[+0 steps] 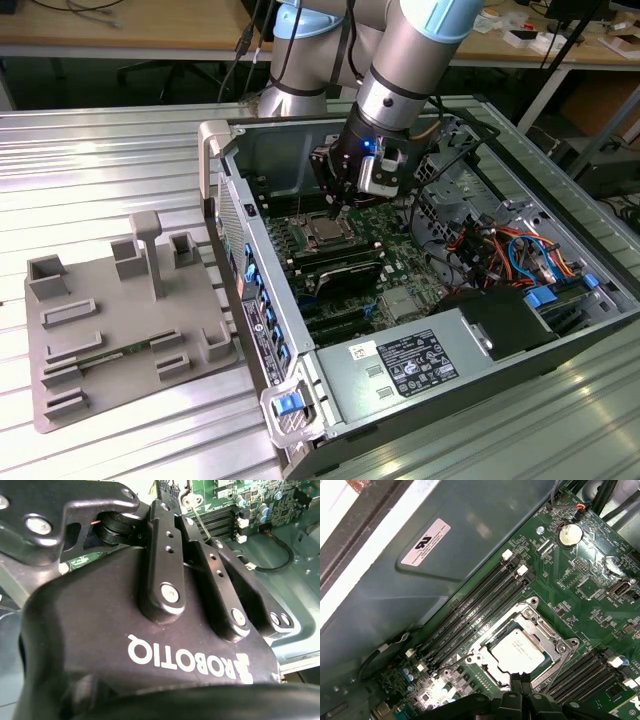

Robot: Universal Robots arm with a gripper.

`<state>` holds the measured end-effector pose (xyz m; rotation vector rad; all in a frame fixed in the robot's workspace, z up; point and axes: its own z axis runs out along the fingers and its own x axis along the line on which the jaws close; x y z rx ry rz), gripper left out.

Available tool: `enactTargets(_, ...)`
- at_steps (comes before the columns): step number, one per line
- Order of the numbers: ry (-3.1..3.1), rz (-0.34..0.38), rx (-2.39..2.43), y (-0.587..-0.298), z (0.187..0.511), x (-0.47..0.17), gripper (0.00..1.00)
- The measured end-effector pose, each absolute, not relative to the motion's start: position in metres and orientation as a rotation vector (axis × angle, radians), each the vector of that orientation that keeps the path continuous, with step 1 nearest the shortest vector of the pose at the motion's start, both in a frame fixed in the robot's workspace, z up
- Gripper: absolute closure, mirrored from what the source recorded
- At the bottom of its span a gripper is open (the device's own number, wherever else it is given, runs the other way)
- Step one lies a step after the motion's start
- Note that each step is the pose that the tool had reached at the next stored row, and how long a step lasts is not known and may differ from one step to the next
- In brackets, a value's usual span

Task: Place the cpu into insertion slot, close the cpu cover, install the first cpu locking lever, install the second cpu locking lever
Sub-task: 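Install the first cpu locking lever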

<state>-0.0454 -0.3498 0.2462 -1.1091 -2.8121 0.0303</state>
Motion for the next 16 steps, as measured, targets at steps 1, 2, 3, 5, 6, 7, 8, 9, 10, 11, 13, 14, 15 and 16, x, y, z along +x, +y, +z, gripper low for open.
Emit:
enactTargets(1,-2.814,0.03,-1.104,-0.3498,0.2462,-0.0454,0.89)
enactTargets(2,-2.816,0.03,-1.098,-0.3499,0.2462,-0.0454,0.89)
enactTargets(3,-2.818,0.03,-1.094,-0.3499,0.2462,-0.0455,0.89)
enactTargets(5,-2.821,0.03,-1.085,-0.3498,0.2462,-0.0454,0.89)
enactTargets(6,-2.823,0.03,-1.079,-0.3498,0.2462,-0.0454,0.89)
enactTargets(7,-2.825,0.03,-1.075,-0.3498,0.2462,-0.0454,0.89)
enactTargets(8,-2.827,0.03,-1.069,-0.3499,0.2462,-0.0454,0.89)
enactTargets(9,-2.829,0.03,-1.064,-0.3498,0.2462,-0.0454,0.89)
enactTargets(10,-2.83,0.03,-1.06,-0.3498,0.2462,-0.0454,0.89)
enactTargets(11,-2.832,0.03,-1.056,-0.3498,0.2461,-0.0454,0.89)
enactTargets(13,-2.835,0.03,-1.047,-0.3498,0.2462,-0.0454,0.89)
enactTargets(14,-2.837,0.03,-1.043,-0.3499,0.2462,-0.0455,0.89)
enactTargets(15,-2.838,0.03,-1.038,-0.3498,0.2461,-0.0454,0.89)
enactTargets(16,-2.84,0.03,-1.034,-0.3498,0.2461,-0.0454,0.89)
